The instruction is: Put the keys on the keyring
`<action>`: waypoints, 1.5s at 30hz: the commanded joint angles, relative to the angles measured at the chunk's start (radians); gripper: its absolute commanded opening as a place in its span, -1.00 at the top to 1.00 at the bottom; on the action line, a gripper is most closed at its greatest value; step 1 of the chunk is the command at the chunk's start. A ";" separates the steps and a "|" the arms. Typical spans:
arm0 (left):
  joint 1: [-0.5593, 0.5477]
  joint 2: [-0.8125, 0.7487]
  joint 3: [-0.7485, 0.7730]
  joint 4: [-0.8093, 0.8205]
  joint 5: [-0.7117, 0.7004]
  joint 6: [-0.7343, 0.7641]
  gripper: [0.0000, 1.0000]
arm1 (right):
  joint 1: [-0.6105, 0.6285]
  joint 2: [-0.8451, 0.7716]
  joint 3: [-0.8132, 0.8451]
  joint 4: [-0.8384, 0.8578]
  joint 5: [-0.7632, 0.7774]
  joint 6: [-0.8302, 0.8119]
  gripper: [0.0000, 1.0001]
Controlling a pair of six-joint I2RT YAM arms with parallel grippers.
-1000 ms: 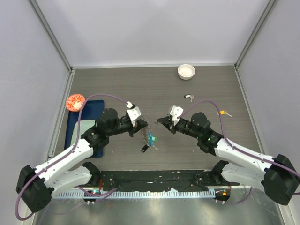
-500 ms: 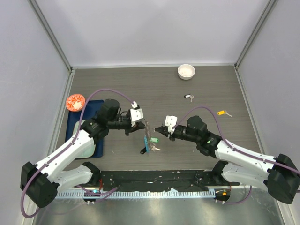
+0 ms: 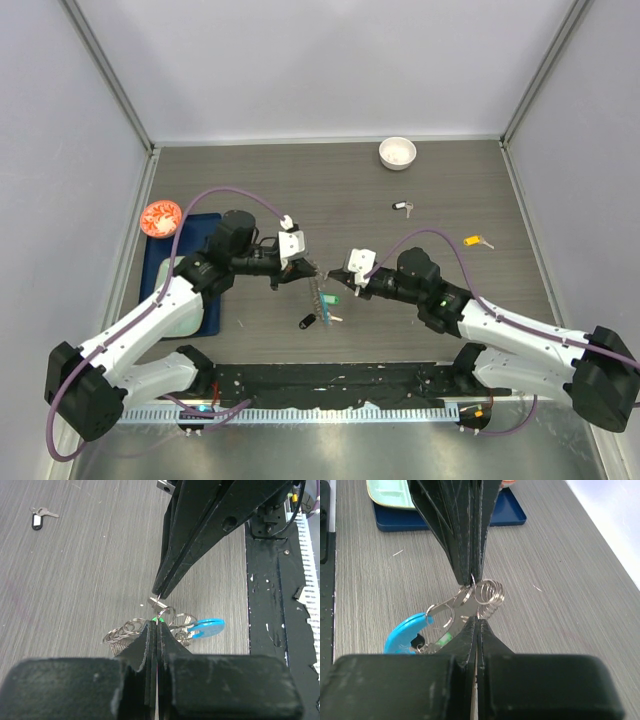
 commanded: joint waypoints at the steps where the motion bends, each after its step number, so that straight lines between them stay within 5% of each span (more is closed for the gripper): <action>1: 0.004 -0.005 -0.004 0.105 0.042 -0.043 1.00 | 0.014 0.004 0.053 0.057 0.003 -0.012 0.99; 45: 0.004 -0.002 0.000 0.105 0.028 -0.058 1.00 | 0.043 -0.025 0.059 0.040 0.043 -0.031 0.99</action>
